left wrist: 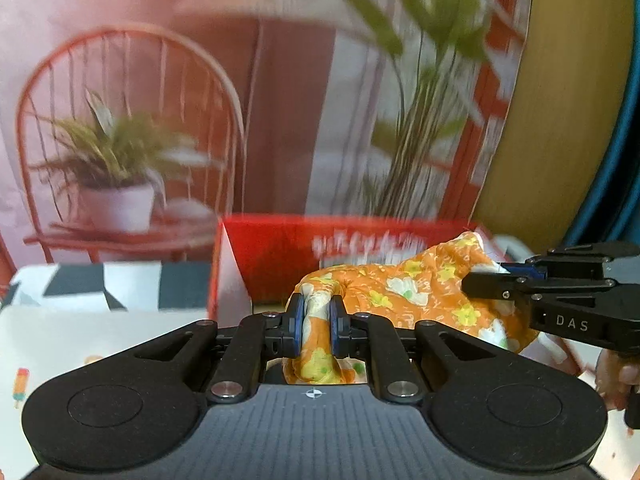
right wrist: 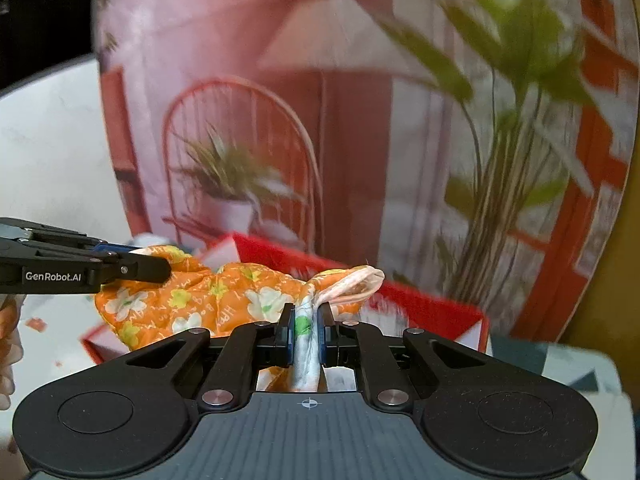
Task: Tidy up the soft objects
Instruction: 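Carry the orange floral cloth with both grippers into the box, then open both grippers to release the orange cloth into the box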
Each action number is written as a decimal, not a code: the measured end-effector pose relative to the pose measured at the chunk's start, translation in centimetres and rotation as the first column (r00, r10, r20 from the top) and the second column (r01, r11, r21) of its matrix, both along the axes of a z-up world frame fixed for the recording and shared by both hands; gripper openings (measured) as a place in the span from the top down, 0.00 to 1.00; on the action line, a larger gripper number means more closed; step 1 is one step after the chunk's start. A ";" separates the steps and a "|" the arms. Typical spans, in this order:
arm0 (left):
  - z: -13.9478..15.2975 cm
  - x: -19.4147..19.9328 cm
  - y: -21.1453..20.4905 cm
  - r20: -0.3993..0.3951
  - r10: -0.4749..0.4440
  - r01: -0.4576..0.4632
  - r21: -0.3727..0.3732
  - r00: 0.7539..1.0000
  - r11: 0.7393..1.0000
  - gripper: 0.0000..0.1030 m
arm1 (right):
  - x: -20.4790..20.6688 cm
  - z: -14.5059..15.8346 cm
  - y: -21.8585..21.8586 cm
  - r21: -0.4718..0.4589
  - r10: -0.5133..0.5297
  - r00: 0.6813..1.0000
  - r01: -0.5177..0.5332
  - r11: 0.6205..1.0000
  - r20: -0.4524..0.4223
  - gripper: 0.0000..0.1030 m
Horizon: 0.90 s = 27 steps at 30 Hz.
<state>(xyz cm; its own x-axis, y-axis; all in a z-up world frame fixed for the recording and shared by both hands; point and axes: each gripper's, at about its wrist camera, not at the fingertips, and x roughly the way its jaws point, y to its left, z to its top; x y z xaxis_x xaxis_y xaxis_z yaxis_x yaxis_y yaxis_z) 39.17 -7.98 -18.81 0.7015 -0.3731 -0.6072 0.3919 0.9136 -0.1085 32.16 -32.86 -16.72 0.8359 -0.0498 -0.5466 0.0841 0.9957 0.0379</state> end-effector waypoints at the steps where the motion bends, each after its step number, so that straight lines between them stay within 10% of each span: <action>1: -0.6 0.3 -0.3 -0.018 -0.008 0.008 0.016 1.000 1.000 0.86 | 0.3 -0.9 -0.3 0.009 -0.010 1.000 0.010 1.000 -0.026 0.91; 10: -3.4 1.2 -2.3 -0.132 -0.068 0.083 0.111 0.989 0.990 0.86 | 0.9 -6.4 -1.5 0.079 -0.045 0.972 0.065 0.995 -0.230 0.90; 23: -4.6 1.5 -3.0 -0.190 -0.054 0.084 0.150 0.980 0.985 0.85 | 1.6 -6.8 -1.7 0.081 -0.062 0.952 0.090 0.993 -0.298 0.89; 27: -4.2 1.3 -2.7 -0.182 -0.060 0.084 0.125 0.982 0.989 0.65 | 1.4 -6.8 -1.2 0.060 -0.083 0.950 0.106 0.993 -0.301 0.80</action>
